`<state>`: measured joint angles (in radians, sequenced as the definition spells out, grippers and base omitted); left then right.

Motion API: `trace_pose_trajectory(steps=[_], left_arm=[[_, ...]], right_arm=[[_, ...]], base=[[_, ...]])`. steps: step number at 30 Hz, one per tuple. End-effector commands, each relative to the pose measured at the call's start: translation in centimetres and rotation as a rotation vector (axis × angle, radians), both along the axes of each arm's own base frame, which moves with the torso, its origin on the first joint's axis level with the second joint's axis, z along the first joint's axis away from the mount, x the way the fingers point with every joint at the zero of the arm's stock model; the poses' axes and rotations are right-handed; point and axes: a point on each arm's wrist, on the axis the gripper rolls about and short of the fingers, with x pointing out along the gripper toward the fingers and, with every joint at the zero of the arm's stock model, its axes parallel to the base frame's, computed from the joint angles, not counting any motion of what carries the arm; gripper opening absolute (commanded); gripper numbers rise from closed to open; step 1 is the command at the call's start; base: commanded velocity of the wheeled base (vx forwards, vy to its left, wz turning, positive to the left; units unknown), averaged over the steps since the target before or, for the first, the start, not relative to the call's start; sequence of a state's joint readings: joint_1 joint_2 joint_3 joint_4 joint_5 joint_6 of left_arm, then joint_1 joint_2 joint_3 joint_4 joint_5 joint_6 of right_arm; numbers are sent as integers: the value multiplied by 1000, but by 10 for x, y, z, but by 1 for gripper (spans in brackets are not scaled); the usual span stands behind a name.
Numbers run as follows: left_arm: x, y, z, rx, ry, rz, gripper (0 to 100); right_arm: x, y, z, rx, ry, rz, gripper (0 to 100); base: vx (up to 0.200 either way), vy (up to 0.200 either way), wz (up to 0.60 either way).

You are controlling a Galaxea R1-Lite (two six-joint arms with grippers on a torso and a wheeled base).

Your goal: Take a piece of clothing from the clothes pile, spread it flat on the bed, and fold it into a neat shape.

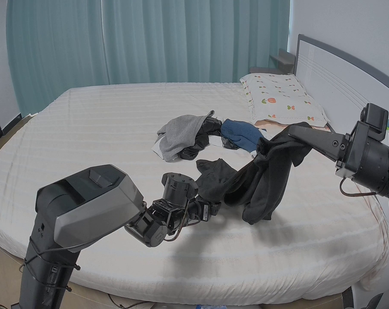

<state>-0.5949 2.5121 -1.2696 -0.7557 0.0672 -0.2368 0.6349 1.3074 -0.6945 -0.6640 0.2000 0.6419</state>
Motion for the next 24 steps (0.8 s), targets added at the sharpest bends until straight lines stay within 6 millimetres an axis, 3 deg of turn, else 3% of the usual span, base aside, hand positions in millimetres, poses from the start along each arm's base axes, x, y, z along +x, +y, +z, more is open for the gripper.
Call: trace_pose_trajectory(steps=[1, 2, 6, 10, 15, 19, 20, 21, 24], left_arm=[[7, -4, -18, -16, 22, 24, 100], [8, -4, -17, -28, 25, 32, 0], [7, -2, -17, -43, 45, 60, 0], [1, 18, -3, -24, 51, 138, 0], [-28, 38, 56, -81, 68, 171, 0], [-47, 52, 114, -152, 76, 195, 0], [-47, 52, 114, -152, 76, 195, 0], [-56, 59, 146, -241, 91, 223, 0], [-65, 70, 175, -311, 111, 255, 0]], right_arm=[[3, -3, -1, 0, 6, -19, 0], [3, -4, -2, -1, 8, -20, 0], [3, -4, -3, -4, 12, -22, 0], [8, -6, -9, -21, 38, -39, 0], [29, -11, -32, -68, 117, -79, 0], [49, -10, -45, -93, 169, -111, 0], [49, -10, -45, -93, 169, -111, 0], [60, -9, -54, -107, 199, -126, 0], [73, -9, -54, -98, 192, -149, 0]], base=[[0, 0, 0], [0, 0, 0], [0, 0, 0], [0, 0, 0], [0, 0, 0], [0, 0, 0], [0, 0, 0], [0, 0, 0], [0, 0, 0]])
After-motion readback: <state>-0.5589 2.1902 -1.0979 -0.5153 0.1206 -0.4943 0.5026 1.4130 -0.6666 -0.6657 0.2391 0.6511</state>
